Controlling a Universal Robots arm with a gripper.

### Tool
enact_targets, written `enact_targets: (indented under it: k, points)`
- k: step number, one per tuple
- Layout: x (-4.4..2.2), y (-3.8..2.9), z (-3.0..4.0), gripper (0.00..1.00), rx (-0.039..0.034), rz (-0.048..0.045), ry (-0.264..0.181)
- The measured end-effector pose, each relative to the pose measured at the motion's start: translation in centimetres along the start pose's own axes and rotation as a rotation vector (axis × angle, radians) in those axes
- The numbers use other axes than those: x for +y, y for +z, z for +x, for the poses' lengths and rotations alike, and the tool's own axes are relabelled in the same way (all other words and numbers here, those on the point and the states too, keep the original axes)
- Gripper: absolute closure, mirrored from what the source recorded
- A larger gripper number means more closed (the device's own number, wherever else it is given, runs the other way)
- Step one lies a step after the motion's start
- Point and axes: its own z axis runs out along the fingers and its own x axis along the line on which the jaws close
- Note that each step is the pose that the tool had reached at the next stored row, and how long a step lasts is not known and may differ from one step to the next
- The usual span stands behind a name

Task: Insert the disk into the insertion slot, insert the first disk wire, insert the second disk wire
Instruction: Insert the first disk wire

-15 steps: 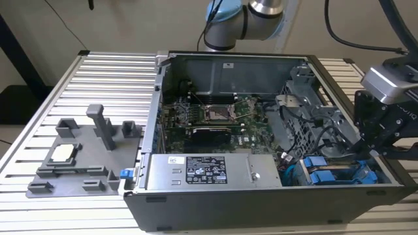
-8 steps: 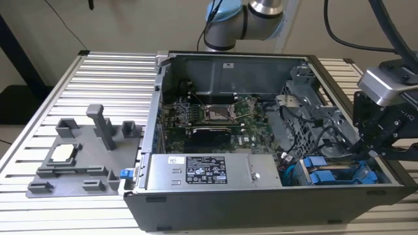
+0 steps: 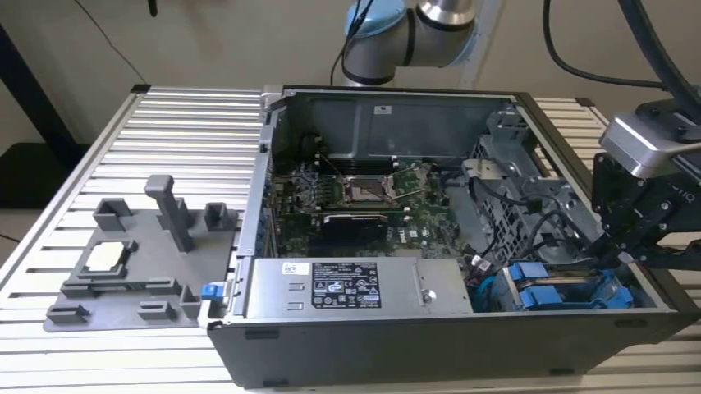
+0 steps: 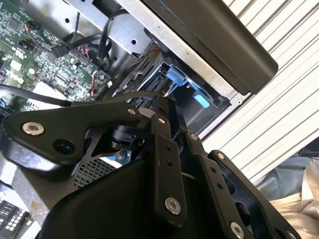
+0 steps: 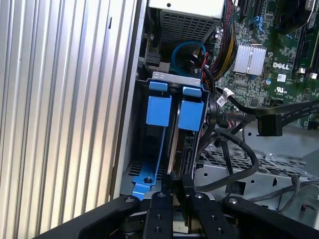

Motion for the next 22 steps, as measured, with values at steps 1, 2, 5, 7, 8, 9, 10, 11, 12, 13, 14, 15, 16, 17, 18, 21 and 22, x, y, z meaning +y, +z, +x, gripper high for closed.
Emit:
enact_targets:
  k: [1,2,5,7,8,9,10,11,12,13,14,15,16,17,18,21,22]
  points:
    - [0.00,0.00,0.00,0.81,0.0000,0.0001,0.000]
    - [0.00,0.01,0.00,0.81,0.0000,0.0000,0.000]
    - [0.01,0.20,0.00,0.81,0.0001,0.0019,0.000]
    - [0.02,0.38,0.00,0.81,-0.0012,0.0063,0.002]
    - [0.03,0.46,-0.01,0.81,-0.0011,0.0082,0.005]
    - [0.02,0.59,-0.10,0.81,-0.0010,0.0091,0.009]
    - [0.05,0.71,-0.19,0.81,-0.0007,0.0102,0.012]
    - [0.08,0.84,-0.29,0.81,-0.0006,0.0111,0.015]
    - [0.13,0.96,-0.43,0.81,-0.0004,0.0121,0.017]
    - [0.19,1.08,-0.55,0.81,-0.0001,0.0130,0.019]
    - [0.26,1.21,-0.67,0.81,0.0001,0.0140,0.021]
    - [0.32,1.31,-0.78,0.81,0.0004,0.0150,0.023]
    - [0.34,1.36,-0.87,0.81,0.0005,0.0156,0.024]
    - [0.33,1.39,-0.94,0.81,0.0005,0.0159,0.025]
    - [0.32,1.44,-0.97,0.81,0.0005,0.0163,0.027]
    - [0.33,1.58,-1.01,0.81,0.0011,0.0182,0.030]
    - [0.35,1.62,-1.02,0.81,0.0013,0.0184,0.032]
